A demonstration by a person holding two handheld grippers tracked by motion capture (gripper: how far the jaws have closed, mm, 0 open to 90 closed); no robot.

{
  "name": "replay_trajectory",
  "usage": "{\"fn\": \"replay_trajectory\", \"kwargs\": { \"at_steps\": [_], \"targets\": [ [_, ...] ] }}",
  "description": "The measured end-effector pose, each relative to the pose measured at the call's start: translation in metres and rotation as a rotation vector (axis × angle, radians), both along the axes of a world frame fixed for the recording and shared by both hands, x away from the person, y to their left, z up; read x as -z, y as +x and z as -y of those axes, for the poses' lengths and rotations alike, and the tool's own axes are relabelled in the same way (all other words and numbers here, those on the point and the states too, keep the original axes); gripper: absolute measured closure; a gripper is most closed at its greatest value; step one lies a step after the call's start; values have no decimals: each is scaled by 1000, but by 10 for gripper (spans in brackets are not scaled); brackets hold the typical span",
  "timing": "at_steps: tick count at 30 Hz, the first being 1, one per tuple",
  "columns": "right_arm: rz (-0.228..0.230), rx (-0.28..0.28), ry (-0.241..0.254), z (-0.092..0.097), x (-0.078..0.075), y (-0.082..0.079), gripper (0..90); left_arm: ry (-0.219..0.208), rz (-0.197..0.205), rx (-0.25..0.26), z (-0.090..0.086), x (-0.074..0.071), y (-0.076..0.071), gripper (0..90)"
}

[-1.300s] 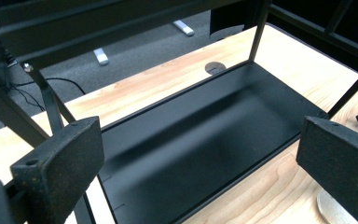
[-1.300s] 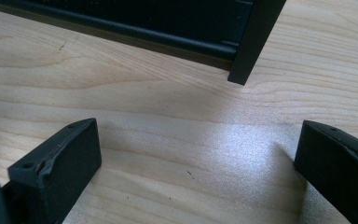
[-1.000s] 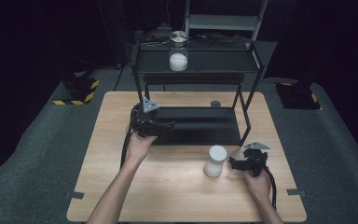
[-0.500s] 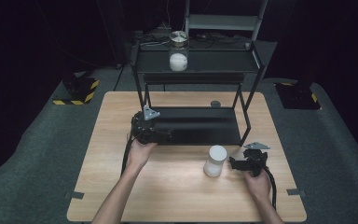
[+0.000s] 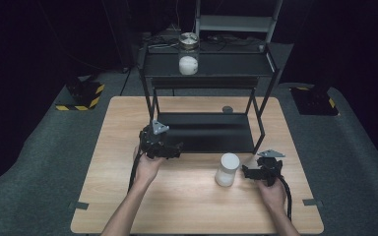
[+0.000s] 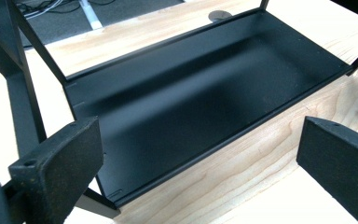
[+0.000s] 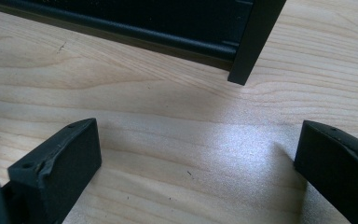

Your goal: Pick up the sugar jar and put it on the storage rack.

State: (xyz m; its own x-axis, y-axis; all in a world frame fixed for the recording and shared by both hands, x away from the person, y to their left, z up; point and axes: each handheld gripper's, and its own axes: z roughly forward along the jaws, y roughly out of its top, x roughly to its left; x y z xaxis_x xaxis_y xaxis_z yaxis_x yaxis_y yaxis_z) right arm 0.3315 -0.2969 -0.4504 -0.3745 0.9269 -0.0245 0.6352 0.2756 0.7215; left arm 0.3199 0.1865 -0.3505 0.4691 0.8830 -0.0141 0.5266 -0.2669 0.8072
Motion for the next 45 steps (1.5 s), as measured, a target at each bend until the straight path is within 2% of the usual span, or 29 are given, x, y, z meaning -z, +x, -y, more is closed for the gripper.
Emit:
{"fn": "replay_trajectory", "kwargs": {
  "at_steps": [16, 31, 37, 42, 45],
  "targets": [
    [0, 0, 0, 0, 0, 0, 0, 2, -40, -8, -2, 25, -1, 5],
    [0, 1, 0, 0, 0, 0, 0, 40, -109, -11, 5, 58, 4, 11],
    [0, 1, 0, 0, 0, 0, 0, 90, -142, 1, 13, 72, 7, 18],
    [1, 1, -1, 0, 0, 0, 0, 112, -164, 0, 18, 82, 10, 15],
    [1, 1, -1, 0, 0, 0, 0, 145, -170, -3, 22, 88, 11, 15]
  ]
}}
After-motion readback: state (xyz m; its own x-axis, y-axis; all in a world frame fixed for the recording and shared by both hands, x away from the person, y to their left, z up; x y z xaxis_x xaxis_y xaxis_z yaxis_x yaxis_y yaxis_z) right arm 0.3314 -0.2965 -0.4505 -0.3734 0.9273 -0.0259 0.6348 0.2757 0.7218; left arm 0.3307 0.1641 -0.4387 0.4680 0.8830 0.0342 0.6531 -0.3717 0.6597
